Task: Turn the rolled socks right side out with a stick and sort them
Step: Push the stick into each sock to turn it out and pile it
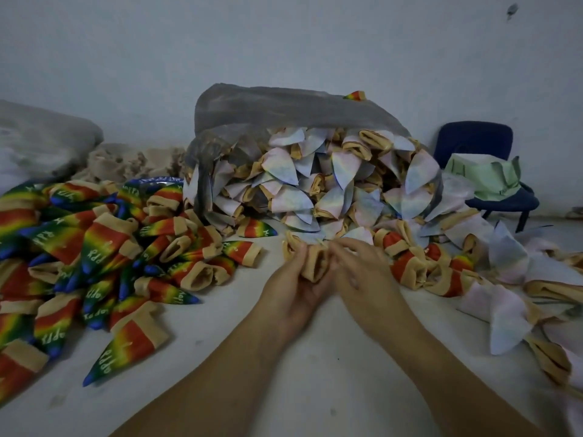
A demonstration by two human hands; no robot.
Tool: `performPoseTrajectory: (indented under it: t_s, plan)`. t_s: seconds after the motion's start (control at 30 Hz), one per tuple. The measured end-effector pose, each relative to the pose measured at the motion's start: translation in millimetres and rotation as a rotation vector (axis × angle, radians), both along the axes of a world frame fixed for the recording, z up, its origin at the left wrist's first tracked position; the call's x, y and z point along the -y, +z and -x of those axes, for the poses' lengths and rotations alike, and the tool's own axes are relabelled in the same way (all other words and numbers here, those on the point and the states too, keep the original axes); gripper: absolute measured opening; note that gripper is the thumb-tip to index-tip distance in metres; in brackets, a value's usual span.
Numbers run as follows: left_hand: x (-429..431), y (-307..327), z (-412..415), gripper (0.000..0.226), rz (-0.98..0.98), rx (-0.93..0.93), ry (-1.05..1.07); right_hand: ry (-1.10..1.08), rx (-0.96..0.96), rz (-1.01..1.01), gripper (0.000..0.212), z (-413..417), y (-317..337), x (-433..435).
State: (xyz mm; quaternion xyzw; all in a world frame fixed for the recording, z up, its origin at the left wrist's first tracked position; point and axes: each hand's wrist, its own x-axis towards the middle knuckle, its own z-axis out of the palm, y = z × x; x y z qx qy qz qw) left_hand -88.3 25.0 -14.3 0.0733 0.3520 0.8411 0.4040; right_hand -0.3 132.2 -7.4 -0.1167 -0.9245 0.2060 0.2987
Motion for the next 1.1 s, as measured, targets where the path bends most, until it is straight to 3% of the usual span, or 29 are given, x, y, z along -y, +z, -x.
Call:
performPoseTrajectory:
  t_s: [0.1, 0.17, 0.23, 0.33, 0.43, 0.5, 0.6, 0.67, 0.73, 0.8, 0.87, 0.93, 1.0, 1.1]
  plan:
    - [6.3, -3.2, 13.5, 0.043, -0.065, 0.121, 0.082, -0.192, 0.096, 0.081, 0.042, -12.4, -9.0, -23.7]
    - [8.1, -4.3, 18.4, 0.046, -0.083, 0.198, 0.091, -0.307, 0.342, -0.025, 0.040, -15.8, -14.0, -25.5]
    - [7.6, -5.0, 21.5, 0.049, -0.089, 0.236, 0.097, -0.318, 0.459, -0.154, 0.027, -12.5, -16.8, -20.0]
    - [8.4, -5.6, 23.6, 0.059, -0.124, 0.240, 0.099, -0.280, 0.384, -0.120, 0.019, -8.8, -13.9, -15.3]
    - [13.3, -4.4, 25.2, 0.054, -0.162, 0.236, 0.080, -0.248, 0.171, 0.173, 0.018, -13.0, -10.1, -18.9]
    - [14.5, -4.4, 25.5, 0.045, -0.166, 0.210, 0.101, -0.197, 0.033, 0.246, 0.016, -14.9, -6.0, -16.6]
    - [9.0, -4.4, 19.5, 0.029, 0.050, -0.083, 0.177, -0.181, -0.035, 0.262, 0.015, -13.3, -2.8, -14.0]
    - [2.8, -1.7, 13.7, 0.036, 0.370, -0.451, 0.154, -0.211, -0.055, 0.283, 0.020, -15.1, -1.5, -17.9]
    - [-4.4, 6.3, 11.6, 0.053, 0.565, -0.813, 0.047, -0.239, -0.055, 0.281, 0.024, -18.0, -1.1, -24.2]
    - [-15.6, 11.3, 21.6, 0.053, 0.674, -1.176, 0.108, -0.251, -0.052, 0.295, 0.025, -19.7, -1.7, -28.2]
    - [-25.0, 13.6, 38.7, 0.053, 0.925, -1.479, 0.179, -0.255, -0.053, 0.297, 0.025, -19.3, -2.2, -28.1]
    - [-28.1, 11.0, 52.3, 0.057, 1.275, -1.627, 0.009, -0.260, -0.041, 0.283, 0.025, -17.3, -3.1, -26.9]
    - [-26.0, 4.4, 56.5, 0.052, 1.489, -1.679, -0.194, -0.270, -0.027, 0.261, 0.024, -16.2, -4.9, -26.0]
    - [-23.1, 3.7, 58.1, 0.029, 1.408, -1.593, -0.086, -0.251, -0.005, 0.243, 0.024, -15.0, -6.5, -23.6]
